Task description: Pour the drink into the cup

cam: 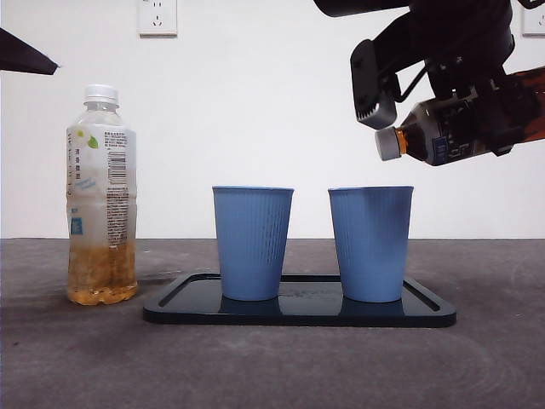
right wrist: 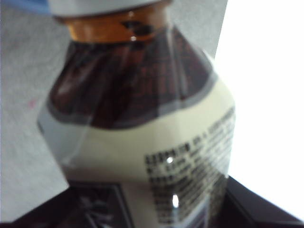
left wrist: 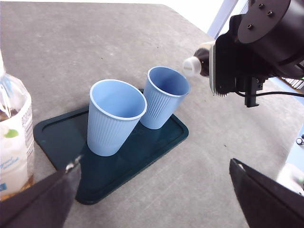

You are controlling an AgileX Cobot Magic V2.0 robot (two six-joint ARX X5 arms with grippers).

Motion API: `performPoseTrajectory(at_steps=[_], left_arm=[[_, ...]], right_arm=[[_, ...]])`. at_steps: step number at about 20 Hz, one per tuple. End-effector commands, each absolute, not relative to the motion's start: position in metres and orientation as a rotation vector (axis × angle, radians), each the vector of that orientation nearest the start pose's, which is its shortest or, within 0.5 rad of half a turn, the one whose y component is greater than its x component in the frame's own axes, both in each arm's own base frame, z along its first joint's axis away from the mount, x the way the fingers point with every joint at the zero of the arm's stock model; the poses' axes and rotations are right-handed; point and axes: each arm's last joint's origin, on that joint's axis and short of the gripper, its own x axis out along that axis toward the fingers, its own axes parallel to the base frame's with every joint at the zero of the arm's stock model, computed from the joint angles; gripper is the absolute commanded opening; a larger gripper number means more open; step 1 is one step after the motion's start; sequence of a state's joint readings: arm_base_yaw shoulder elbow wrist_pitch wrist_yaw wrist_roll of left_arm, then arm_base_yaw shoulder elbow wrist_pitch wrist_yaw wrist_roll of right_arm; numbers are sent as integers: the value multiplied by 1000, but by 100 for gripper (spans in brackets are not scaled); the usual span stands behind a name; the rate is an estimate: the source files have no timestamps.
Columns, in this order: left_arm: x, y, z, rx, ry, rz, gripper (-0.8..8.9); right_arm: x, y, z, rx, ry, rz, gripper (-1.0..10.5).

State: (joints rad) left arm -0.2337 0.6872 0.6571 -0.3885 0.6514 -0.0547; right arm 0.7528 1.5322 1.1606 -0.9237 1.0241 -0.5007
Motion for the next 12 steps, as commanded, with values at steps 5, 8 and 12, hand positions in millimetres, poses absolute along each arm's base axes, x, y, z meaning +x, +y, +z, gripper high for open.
performPoseTrajectory(at_steps=[5,8,12], left_arm=[[138,-51,293,-140,426,-863,499],[138,-51,293,-139,425,-863,499],[138,-51,293,-140,426,-863,499]], right_arm=[[214,158,293,-863,844,29,211],[214,136,312,-593,809,105,211],[214,110,323,-324,628,172,211]])
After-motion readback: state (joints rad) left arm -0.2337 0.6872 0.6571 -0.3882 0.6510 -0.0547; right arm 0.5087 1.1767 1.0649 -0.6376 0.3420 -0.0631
